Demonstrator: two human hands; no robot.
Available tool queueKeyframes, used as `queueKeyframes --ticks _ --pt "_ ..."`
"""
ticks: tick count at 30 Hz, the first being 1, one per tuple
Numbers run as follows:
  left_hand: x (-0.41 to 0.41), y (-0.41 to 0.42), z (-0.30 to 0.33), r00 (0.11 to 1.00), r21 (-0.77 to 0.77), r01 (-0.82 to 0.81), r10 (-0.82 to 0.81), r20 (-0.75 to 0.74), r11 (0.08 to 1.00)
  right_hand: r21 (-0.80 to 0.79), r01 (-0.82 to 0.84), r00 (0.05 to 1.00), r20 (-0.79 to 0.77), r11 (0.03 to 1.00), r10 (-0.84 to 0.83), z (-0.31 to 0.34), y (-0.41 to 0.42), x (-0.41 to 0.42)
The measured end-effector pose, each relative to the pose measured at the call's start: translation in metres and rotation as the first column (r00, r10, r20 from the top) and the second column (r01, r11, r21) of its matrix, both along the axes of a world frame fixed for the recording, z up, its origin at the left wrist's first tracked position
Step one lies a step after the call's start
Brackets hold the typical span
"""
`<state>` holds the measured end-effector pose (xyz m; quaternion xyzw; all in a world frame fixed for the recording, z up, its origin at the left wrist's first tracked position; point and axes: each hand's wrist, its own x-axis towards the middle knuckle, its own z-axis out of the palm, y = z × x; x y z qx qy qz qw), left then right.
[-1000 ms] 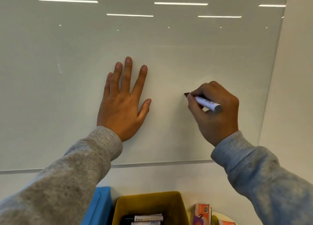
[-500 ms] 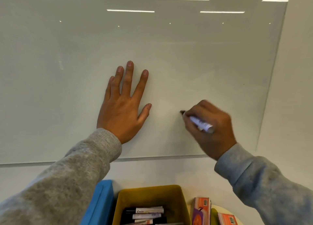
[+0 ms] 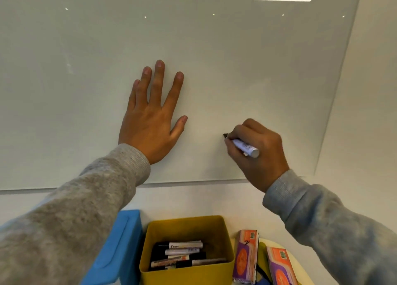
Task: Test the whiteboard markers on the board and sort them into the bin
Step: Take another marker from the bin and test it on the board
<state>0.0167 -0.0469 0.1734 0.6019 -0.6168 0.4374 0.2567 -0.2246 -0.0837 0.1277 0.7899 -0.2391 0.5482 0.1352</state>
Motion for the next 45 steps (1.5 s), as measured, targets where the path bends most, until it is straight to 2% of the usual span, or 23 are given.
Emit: queueKeyframes --ticks 1,2,7,12,14,17,19,22,25,28,30,32,34,36,40,43,45 --pt "0.000 0.001 0.000 1.000 0.001 -0.008 0.008 0.002 1.000 0.007 -0.017 0.995 -0.103 1.000 0.018 -0.008 0.002 0.001" --pt "0.001 0.001 0.000 1.000 0.002 -0.014 0.014 0.006 1.000 0.009 -0.033 0.990 -0.140 0.999 0.034 -0.009 0.002 -0.001" --pt "0.000 0.004 0.001 0.999 0.019 -0.031 0.030 0.018 0.999 -0.012 0.036 0.985 0.167 0.999 -0.034 0.016 -0.005 -0.019" --pt "0.000 0.008 0.000 0.999 0.041 -0.031 0.030 0.021 0.999 0.086 -0.002 1.000 -0.029 0.996 0.004 -0.015 0.005 -0.010" --pt "0.000 0.010 0.003 1.000 0.062 -0.019 0.018 0.017 0.998 0.154 -0.027 0.999 0.041 0.988 0.021 -0.016 0.006 -0.014" --pt "0.001 0.019 0.005 1.000 0.114 0.003 -0.004 0.008 0.993 0.405 -0.135 0.960 0.279 0.904 0.019 -0.014 0.020 -0.020" --pt "-0.001 0.028 0.001 0.997 0.153 0.061 -0.054 -0.048 0.986 0.536 -0.249 0.913 0.408 0.807 0.010 -0.017 0.030 -0.021" --pt "-0.010 0.052 -0.021 0.978 0.195 0.185 -0.161 -0.131 0.963 0.610 -0.383 0.846 0.533 0.694 -0.001 -0.025 0.048 -0.016" --pt "-0.022 0.077 -0.051 0.939 0.308 0.289 -0.206 -0.275 0.906 0.627 -0.419 0.832 0.555 0.656 0.001 -0.036 0.060 -0.006" --pt "-0.032 0.096 -0.082 0.866 0.433 0.410 -0.194 -0.461 0.802 0.665 -0.436 0.838 0.546 0.606 0.003 -0.050 0.067 0.005" --pt "-0.039 0.107 -0.102 0.790 0.449 0.507 -0.189 -0.583 0.736 0.675 -0.460 0.828 0.560 0.577 0.005 -0.061 0.071 0.011" --pt "-0.044 0.115 -0.119 0.676 0.429 0.605 -0.148 -0.722 0.671 0.663 -0.481 0.813 0.582 0.574 0.011 -0.074 0.075 0.017" --pt "-0.049 0.120 -0.131 0.515 0.379 0.704 -0.064 -0.855 0.601 0.654 -0.476 0.812 0.584 0.588 0.008 -0.085 0.078 0.022" --pt "-0.053 0.121 -0.142 0.337 0.302 0.764 0.048 -0.940 0.570 0.664 -0.477 0.812 0.583 0.576 0.000 -0.097 0.081 0.026" --pt "-0.059 0.122 -0.158 -0.068 0.091 0.777 0.226 -0.972 0.623 0.698 -0.510 0.818 0.575 0.502 0.030 -0.121 0.089 0.030" --pt "-0.062 0.122 -0.165 -0.335 -0.088 0.675 0.197 -0.921 0.732 0.736 -0.485 0.850 0.525 0.472 0.056 -0.135 0.095 0.034" --pt "-0.062 0.120 -0.166 -0.434 -0.179 0.593 0.123 -0.893 0.785 0.754 -0.479 0.863 0.497 0.449 0.086 -0.140 0.099 0.039"
